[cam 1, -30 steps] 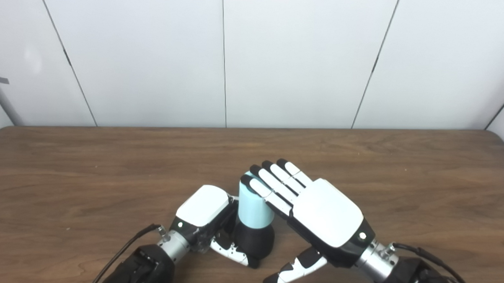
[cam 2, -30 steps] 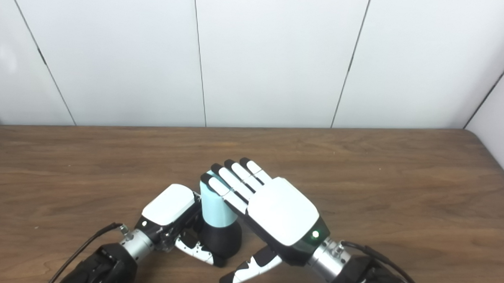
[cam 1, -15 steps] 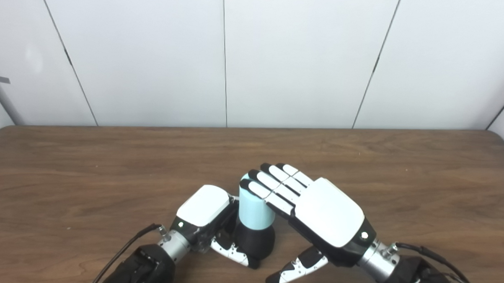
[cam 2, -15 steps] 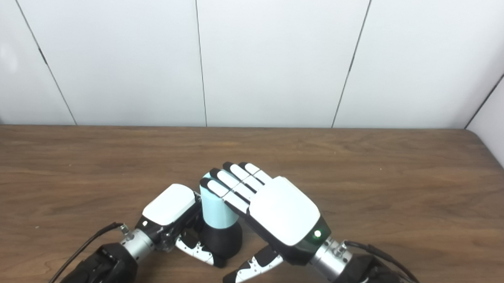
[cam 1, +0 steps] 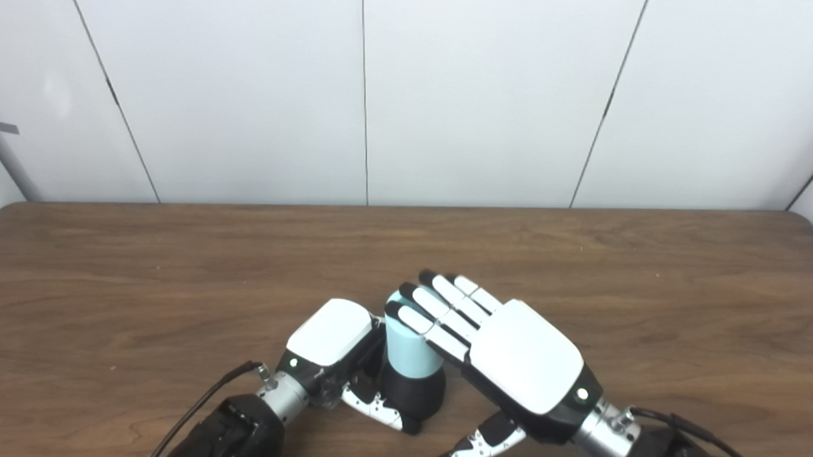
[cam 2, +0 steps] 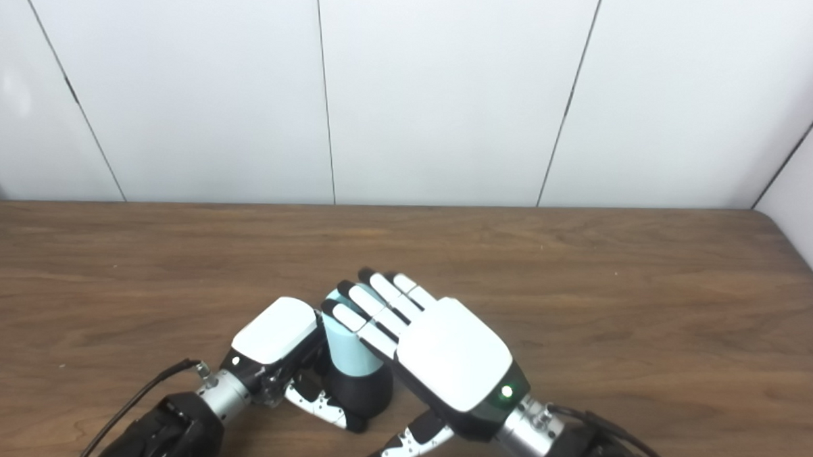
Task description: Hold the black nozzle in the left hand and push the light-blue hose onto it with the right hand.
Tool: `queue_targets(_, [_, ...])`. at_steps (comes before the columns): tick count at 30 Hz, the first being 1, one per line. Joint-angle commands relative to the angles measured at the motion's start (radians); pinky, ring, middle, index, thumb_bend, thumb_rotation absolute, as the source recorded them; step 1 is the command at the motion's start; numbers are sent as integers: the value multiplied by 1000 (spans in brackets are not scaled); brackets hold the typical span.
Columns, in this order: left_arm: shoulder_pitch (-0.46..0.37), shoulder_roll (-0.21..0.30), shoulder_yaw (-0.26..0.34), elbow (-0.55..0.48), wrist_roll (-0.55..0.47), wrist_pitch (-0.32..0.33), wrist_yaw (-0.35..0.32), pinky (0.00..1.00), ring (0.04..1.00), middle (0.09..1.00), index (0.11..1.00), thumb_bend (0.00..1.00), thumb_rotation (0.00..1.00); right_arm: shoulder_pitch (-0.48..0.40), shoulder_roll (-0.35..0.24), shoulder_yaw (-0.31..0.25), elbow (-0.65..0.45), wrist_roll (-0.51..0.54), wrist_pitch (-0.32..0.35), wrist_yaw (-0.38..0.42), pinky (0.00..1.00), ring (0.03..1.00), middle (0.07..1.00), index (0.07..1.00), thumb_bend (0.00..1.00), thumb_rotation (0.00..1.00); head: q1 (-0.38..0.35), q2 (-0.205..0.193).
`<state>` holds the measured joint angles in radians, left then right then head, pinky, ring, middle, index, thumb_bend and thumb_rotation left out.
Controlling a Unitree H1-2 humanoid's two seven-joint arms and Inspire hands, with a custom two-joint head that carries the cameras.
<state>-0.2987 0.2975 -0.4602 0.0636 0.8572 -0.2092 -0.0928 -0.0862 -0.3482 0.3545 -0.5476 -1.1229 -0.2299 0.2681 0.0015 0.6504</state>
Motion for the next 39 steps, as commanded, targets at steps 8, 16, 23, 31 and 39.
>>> queue_targets(8, [-1,4,-9,-4,-5,-8,-21,122,172,463,478,522,0,30,-19,5,45,-34,7,75,934,991,983,930,809,738,3,-2])
queue_targets(16, [0,3,-8,-3,-3,-10,-13,130,176,469,477,523,0,28,-12,-9,48,-2,1,41,939,994,984,935,811,719,1,-1])
queue_targets(23, [0,3,-7,-4,-4,-4,-21,130,176,417,484,517,0,33,-12,-9,50,6,-8,29,926,986,978,926,813,698,3,-1])
queue_targets(31, [-1,5,-7,-4,-10,-8,-23,123,176,427,482,517,0,52,-12,1,48,-3,0,45,907,986,977,923,819,695,3,0])
queue_targets(39, [-1,5,-6,-4,-11,-7,-24,130,184,471,478,523,0,67,-11,9,52,-28,-3,50,934,991,982,927,792,731,3,1])
